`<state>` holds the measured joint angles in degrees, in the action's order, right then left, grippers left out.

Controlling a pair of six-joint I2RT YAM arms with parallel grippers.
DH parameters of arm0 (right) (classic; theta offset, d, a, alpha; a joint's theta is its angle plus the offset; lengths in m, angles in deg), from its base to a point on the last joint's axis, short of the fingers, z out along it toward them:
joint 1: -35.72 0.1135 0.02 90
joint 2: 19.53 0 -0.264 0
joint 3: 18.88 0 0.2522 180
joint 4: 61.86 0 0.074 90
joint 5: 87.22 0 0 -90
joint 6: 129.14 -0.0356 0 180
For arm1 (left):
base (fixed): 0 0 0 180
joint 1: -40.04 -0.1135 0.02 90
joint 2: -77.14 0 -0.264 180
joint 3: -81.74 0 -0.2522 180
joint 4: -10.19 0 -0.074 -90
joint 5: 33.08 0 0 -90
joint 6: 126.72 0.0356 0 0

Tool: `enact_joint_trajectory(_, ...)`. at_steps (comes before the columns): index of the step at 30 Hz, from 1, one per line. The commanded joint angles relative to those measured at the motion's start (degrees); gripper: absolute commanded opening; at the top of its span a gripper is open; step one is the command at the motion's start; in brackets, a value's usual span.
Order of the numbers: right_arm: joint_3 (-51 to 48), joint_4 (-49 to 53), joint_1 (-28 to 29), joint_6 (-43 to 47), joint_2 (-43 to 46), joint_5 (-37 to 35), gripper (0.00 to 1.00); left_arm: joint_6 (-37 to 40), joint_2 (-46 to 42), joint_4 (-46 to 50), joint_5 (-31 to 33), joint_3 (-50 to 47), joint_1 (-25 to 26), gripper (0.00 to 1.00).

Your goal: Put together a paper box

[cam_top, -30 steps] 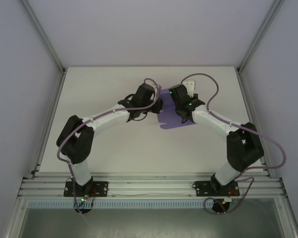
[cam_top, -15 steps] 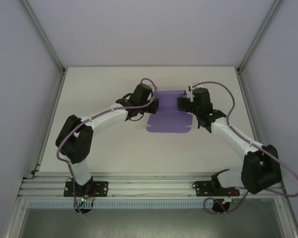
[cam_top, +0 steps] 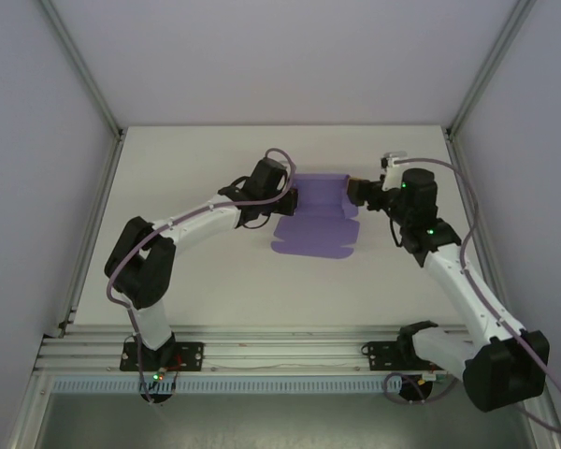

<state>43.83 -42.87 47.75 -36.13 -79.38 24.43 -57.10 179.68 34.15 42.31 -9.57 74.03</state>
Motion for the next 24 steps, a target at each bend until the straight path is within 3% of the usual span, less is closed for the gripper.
enact_joint_trajectory(1, -0.12, 3.74, -1.72, -0.33, 1.64, 10.72, 0.78, 1.43, -1.73, 1.1, -0.62, -0.21, -0.58, 0.0)
enact_joint_trajectory(4, -0.09, 5.58, -2.99, -0.43, 2.2, 13.16, 0.75, 1.56, -1.73, 1.15, -0.68, -0.16, -0.68, 0.0)
enact_joint_trajectory(7, 0.93, 8.97, -5.93, -1.24, 2.23, 13.36, 0.63, 1.79, -2.02, 1.26, -0.8, -0.31, -0.84, 0.0)
enact_joint_trajectory(12, 0.26, 10.4, -11.18, 1.07, 1.03, 20.76, 0.6, 1.75, -2.26, 0.64, -1.18, -0.85, -1.0, 0.0)
enact_joint_trajectory(15, 0.55, 10.42, -11.29, 4.24, -2.27, 27.95, 0.56, 1.53, -2.17, 0.61, -1.45, -0.8, -1.04, 0.0)
enact_joint_trajectory(19, 3.28, 12.74, -11.33, 7.04, -8.11, 27.95, 0.55, 1.86, -1.92, 0.96, -1.25, -0.46, -1.08, 0.0)
enact_joint_trajectory(22, 4.58, 11.53, -11.32, 7.52, -11.69, 27.91, 0.42, 1.72, -1.69, 1.49, -1.3, 0.11, -1.07, 0.0)
enact_joint_trajectory(24, 5.59, 10.07, -11.23, 7.26, -13.78, 30.54, 0.38, 1.73, -1.65, 1.36, -1.6, 0.2, -1.04, 0.0)
